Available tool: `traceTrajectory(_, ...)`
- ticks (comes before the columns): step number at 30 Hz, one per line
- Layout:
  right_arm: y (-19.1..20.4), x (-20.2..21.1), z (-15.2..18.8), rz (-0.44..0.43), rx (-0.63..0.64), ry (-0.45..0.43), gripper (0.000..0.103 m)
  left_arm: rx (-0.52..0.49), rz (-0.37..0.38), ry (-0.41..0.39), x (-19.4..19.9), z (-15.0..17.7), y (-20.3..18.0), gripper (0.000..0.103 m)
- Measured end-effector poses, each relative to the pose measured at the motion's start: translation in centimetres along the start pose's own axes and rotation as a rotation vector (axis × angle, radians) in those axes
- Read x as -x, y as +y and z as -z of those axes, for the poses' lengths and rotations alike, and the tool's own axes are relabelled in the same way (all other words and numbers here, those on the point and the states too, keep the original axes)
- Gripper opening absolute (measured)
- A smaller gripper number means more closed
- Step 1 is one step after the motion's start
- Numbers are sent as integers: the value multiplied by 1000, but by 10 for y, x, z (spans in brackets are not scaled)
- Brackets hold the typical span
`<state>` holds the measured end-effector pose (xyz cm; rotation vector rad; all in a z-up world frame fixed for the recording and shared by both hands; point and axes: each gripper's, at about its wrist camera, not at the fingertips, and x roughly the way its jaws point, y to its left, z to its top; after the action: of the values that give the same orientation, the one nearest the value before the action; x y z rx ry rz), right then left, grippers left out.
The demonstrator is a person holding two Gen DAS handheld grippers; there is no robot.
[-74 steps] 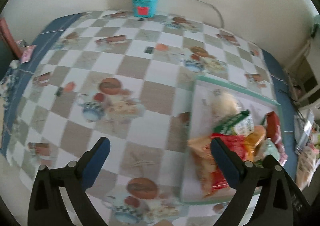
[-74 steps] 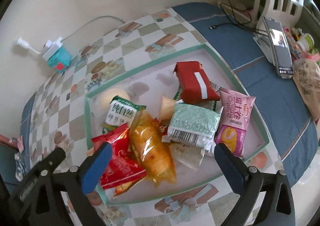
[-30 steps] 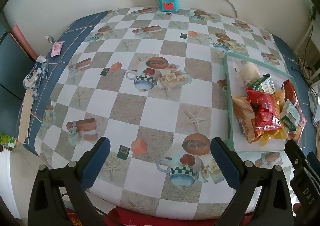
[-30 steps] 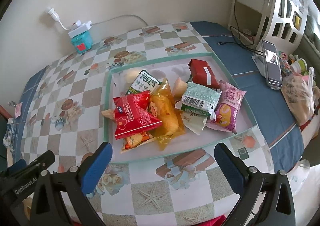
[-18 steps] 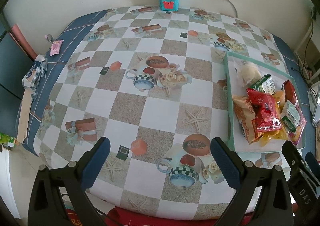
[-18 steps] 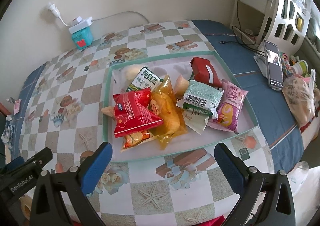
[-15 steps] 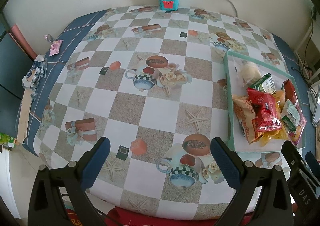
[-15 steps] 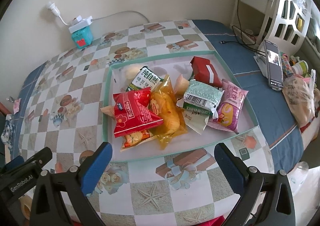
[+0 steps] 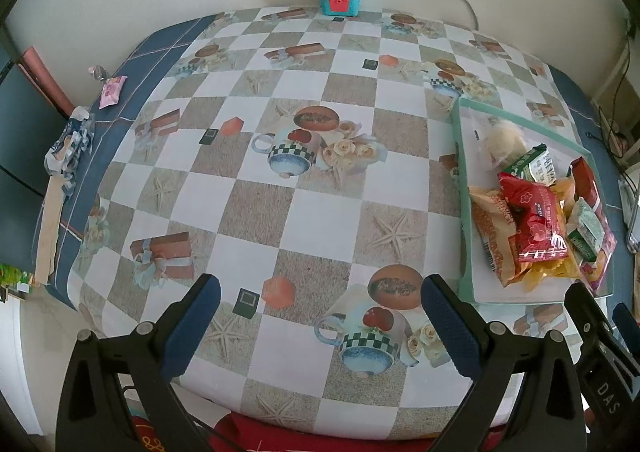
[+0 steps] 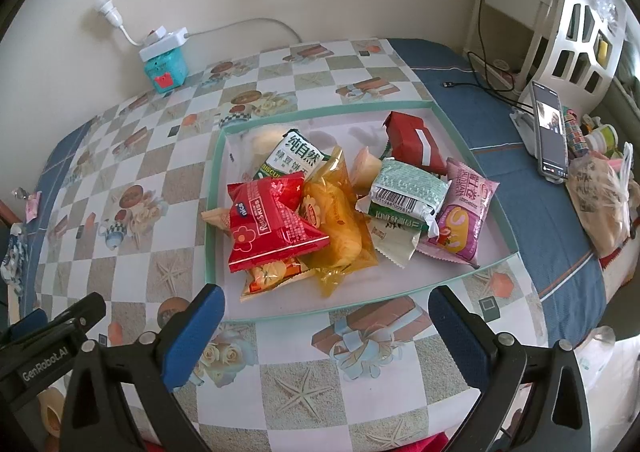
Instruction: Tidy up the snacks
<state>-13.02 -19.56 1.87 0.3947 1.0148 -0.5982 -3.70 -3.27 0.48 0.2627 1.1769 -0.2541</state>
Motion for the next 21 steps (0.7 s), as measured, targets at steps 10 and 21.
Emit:
traceTrajectory(10, 1, 0, 0, 1, -2, 0, 103, -1, 1, 1, 0, 0, 1, 100)
traceTrajectory(21, 1, 0, 0, 2, -2, 0, 103, 0, 1, 4, -1, 1, 2, 100)
